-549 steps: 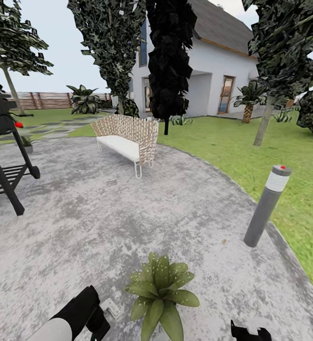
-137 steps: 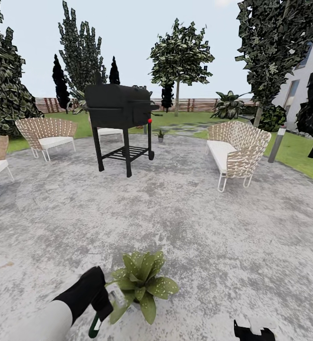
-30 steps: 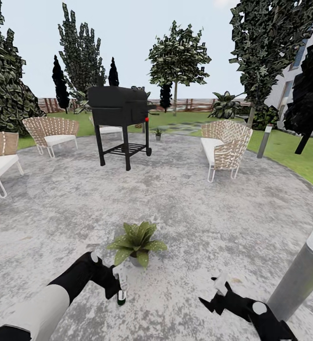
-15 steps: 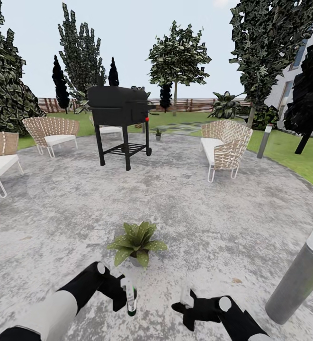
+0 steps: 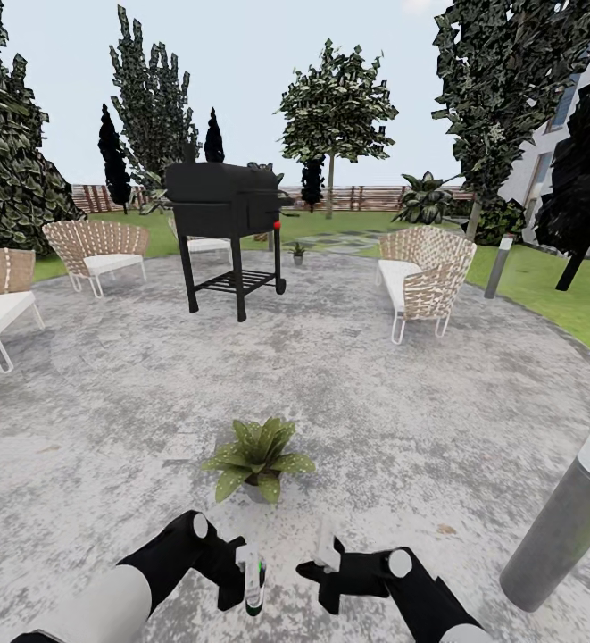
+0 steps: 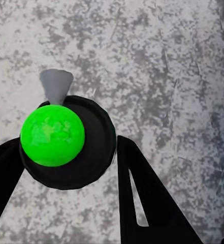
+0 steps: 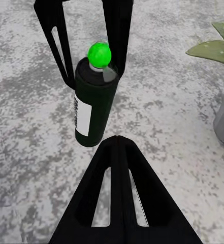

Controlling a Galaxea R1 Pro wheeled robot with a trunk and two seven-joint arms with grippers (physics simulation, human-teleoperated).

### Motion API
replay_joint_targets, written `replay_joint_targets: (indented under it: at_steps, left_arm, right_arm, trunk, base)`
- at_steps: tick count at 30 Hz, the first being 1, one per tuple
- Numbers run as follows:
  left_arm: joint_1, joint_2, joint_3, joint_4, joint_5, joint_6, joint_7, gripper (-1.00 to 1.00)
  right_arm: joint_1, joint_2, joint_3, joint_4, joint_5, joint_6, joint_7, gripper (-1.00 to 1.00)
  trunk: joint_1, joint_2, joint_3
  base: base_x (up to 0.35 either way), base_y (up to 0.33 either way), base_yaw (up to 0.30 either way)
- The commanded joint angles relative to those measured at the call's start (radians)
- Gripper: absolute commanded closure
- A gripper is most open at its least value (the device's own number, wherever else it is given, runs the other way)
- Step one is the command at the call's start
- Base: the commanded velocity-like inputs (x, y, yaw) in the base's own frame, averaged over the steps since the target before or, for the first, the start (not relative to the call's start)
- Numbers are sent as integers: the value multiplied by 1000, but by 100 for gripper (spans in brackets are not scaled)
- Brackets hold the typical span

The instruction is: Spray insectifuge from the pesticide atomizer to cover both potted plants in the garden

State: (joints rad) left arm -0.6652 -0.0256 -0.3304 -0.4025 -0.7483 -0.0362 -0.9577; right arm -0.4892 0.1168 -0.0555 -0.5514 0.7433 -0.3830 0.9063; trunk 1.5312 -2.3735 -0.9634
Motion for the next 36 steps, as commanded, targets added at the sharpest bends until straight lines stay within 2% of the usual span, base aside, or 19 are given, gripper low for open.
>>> replay_joint_targets:
  at_steps: [1, 2, 5, 8, 14, 25, 29, 32, 36]
  left_arm:
    - [5, 1, -1, -1, -7, -4, -2, 100]
    - [14, 1, -6, -2, -8, -4, -3, 100]
    - [23, 0, -57, -2, -8, -4, 1, 100]
    - [24, -1, -71, -2, -4, -4, 14, 100]
    - [24, -16, -70, -4, 8, -4, 32, 100]
    - [24, -66, -70, -3, 8, -4, 34, 100]
    - [24, -72, -70, -4, 11, -4, 66, 100]
    - [24, -73, -70, -4, 12, -5, 69, 100]
    - [24, -88, -70, -5, 12, -5, 68, 100]
  right_arm:
    - [-1, 5, -6, -3, 7, -4, 5, 100]
    - [0, 7, -6, -4, 7, -4, 5, 100]
    - [-1, 10, -6, -5, 7, -4, 5, 100]
    - [-1, 10, -6, -5, 7, -4, 4, 100]
    - [-1, 10, -6, -5, 7, -4, 3, 100]
    - [-1, 10, -6, -5, 7, -4, 3, 100]
    - [-1, 10, -6, -5, 7, -4, 3, 100]
    - [-1, 10, -6, -5, 7, -4, 3, 100]
    - [-1, 10, -6, -5, 7, -4, 3, 100]
  trunk:
    - [0, 0, -1]
    - [0, 0, -1]
    - [0, 0, -1]
    - [0, 0, -1]
    - [0, 0, -1]
    - [0, 0, -1]
    - [0, 0, -1]
    - [0, 0, -1]
    - [0, 0, -1]
  base:
    - [0, 0, 0]
    - [0, 0, 0]
    - [0, 0, 0]
    - [0, 0, 0]
    - [0, 0, 0]
    - [0, 0, 0]
    - [0, 0, 0]
    - [0, 0, 0]
    - [0, 0, 0]
